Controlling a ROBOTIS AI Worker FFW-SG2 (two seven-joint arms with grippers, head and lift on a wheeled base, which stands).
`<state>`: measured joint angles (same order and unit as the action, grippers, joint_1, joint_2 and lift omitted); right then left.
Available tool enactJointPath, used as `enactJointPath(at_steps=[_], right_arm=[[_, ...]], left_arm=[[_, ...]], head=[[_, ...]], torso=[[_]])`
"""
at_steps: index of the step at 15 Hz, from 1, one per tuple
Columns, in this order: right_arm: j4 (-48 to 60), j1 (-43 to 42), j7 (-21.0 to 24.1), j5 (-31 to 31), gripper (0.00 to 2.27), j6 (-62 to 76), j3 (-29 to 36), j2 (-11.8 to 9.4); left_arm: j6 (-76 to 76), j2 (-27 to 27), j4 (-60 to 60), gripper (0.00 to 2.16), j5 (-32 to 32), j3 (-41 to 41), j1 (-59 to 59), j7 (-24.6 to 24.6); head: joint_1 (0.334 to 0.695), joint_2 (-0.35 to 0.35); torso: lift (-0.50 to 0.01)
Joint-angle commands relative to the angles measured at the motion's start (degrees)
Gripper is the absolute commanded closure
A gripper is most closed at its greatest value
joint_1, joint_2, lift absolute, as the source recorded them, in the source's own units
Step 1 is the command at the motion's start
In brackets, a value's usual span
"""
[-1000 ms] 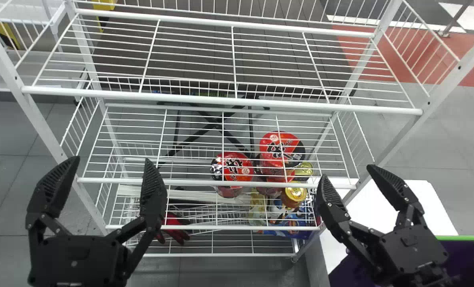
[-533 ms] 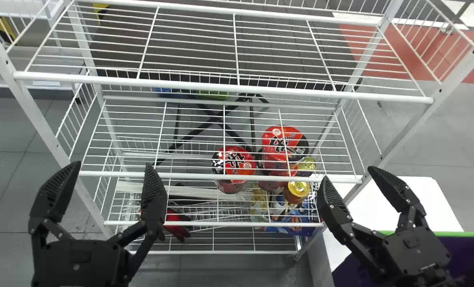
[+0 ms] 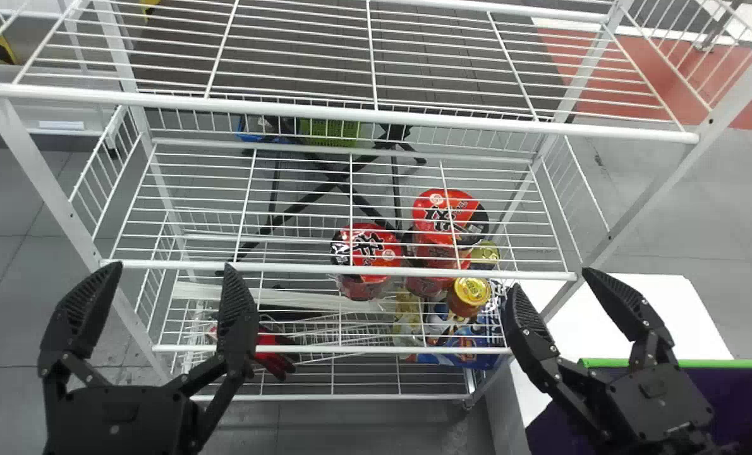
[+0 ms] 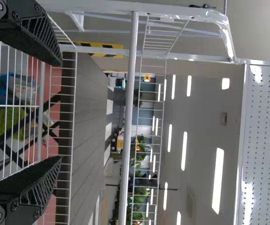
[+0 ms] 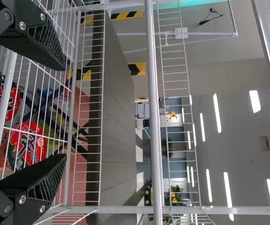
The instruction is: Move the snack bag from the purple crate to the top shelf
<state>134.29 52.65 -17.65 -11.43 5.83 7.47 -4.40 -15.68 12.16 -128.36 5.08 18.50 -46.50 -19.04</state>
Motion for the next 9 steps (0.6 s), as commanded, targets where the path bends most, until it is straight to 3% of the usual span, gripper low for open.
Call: enactJointPath(at_steps=[1,9], right_arm=[[0.0,0.18,0.07,0.0,0.18,-0.17,0.09,0.0],[-0.09,0.53,0.07,0.18,0.18,-0.17,0.26,0.27]], left_arm=[[0.0,0.06,-0.04,0.1,-0.16,-0.13,0.0,0.06],[0.18,0.06,0.31,0.1,-2.09,-0.84,1.23,0.32]], head=[[0.695,-0.145],[0.695,-0.143]], torso=[[-0.307],[-0.339]])
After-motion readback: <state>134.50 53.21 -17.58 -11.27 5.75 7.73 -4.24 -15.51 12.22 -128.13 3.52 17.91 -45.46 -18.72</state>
